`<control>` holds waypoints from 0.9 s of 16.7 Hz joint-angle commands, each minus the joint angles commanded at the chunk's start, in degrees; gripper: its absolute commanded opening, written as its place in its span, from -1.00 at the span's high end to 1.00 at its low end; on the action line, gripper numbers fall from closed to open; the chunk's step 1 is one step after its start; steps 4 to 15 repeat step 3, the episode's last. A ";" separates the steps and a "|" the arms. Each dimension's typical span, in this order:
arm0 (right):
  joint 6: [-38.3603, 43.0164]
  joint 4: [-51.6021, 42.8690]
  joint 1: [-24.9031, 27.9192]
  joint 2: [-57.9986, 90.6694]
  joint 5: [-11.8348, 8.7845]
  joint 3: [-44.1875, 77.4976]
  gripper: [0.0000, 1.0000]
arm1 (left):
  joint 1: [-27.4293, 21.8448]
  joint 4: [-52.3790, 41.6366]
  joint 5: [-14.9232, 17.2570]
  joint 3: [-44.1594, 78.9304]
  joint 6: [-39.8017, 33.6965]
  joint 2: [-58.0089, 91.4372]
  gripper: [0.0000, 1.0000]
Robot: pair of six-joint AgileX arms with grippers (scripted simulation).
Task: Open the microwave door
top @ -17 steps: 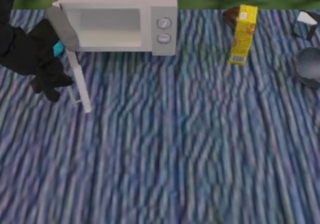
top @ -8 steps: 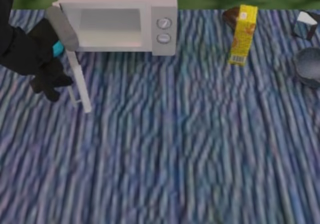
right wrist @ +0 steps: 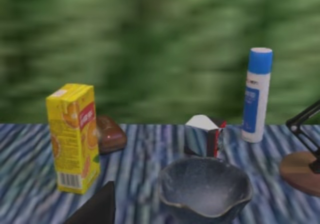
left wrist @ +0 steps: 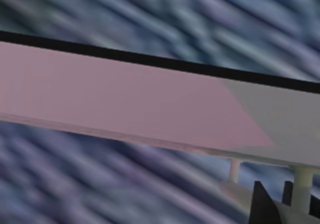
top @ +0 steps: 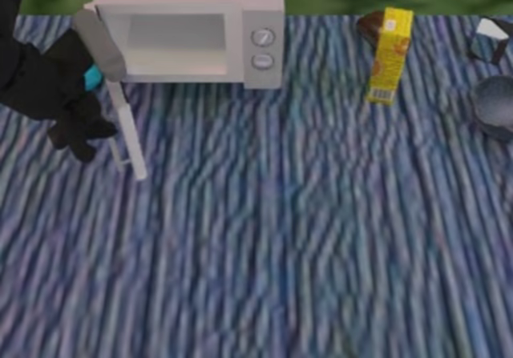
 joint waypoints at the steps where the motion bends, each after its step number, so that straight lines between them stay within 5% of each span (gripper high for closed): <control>1: 0.00 0.00 0.00 0.00 0.00 0.00 -1.00 | 0.00 0.00 0.00 0.00 0.00 0.00 1.00; 15: 0.00 0.00 0.00 0.00 0.00 0.00 -1.00 | 0.00 0.00 0.00 0.00 0.00 0.00 1.00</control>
